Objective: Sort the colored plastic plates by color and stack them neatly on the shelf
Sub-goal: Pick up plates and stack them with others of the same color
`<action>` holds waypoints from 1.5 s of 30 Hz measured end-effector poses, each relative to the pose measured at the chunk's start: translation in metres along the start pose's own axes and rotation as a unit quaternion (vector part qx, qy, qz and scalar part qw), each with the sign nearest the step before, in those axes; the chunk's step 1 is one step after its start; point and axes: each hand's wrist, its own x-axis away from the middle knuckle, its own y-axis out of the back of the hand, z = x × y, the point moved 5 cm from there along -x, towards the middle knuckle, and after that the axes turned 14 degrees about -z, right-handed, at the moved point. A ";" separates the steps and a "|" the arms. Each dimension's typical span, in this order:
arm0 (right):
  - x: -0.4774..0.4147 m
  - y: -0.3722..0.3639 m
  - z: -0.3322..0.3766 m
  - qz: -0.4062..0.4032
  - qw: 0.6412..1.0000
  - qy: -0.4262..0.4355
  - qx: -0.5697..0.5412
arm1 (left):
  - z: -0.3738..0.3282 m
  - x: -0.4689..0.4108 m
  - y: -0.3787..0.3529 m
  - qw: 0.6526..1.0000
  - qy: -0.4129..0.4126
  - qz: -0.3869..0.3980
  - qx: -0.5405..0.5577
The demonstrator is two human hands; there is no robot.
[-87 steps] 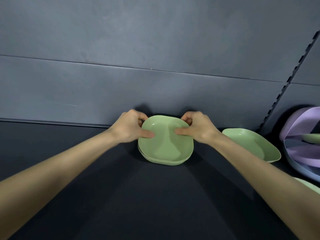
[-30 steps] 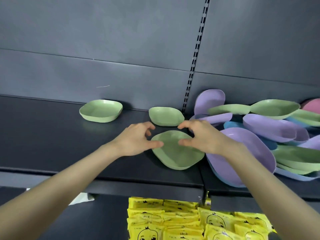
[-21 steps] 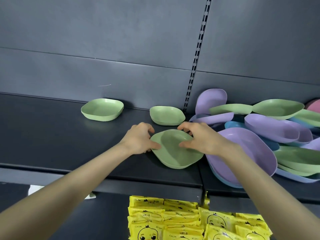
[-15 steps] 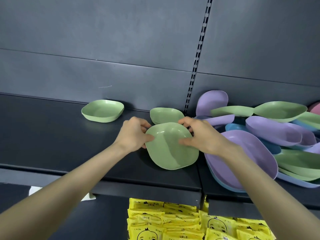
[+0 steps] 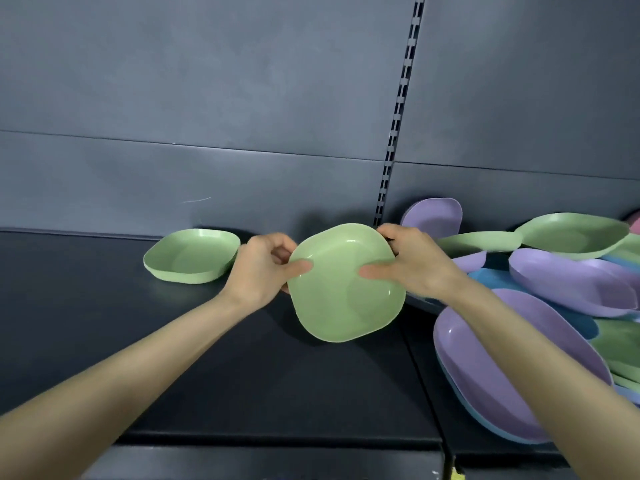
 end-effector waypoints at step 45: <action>-0.012 0.009 0.021 -0.192 0.978 -0.054 -0.058 | 0.023 -0.056 0.048 0.999 0.027 0.024 -0.003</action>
